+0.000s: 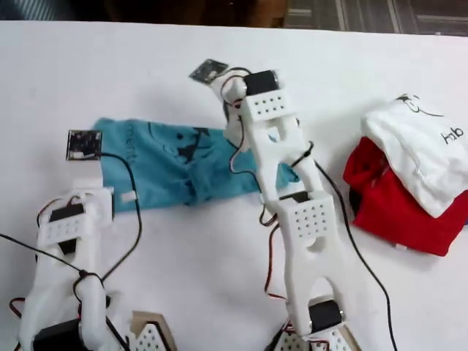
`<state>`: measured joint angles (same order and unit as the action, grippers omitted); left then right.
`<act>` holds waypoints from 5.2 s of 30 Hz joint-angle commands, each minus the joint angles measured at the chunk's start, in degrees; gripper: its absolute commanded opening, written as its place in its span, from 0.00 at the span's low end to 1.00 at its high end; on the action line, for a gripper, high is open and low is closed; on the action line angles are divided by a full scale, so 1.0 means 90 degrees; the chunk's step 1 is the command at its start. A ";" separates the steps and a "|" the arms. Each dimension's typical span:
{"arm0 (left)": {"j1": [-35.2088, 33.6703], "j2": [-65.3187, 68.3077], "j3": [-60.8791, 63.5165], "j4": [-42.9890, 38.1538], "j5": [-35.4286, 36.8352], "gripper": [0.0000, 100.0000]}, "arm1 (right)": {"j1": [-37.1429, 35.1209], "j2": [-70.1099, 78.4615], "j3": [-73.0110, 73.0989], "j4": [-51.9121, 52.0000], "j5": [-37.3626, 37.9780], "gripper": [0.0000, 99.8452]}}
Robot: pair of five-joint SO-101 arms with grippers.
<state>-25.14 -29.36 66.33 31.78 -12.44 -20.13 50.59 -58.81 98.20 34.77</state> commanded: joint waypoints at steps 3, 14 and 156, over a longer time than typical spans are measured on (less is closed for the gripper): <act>-0.0010 -0.0088 -0.0034 -0.0078 -0.0020 0.03 | -0.0024 0.0269 -0.0254 -0.0200 0.0049 0.17; -0.0010 -0.0088 -0.0034 -0.0078 -0.0020 0.03 | 0.0005 0.0464 -0.0410 -0.0190 0.0049 0.02; -0.0010 -0.0088 -0.0034 -0.0078 -0.0020 0.03 | -0.2398 0.0620 0.0586 0.0327 -0.0762 0.02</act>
<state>-25.05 -29.36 66.33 31.78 -12.44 -41.49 56.13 -52.75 100.22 28.53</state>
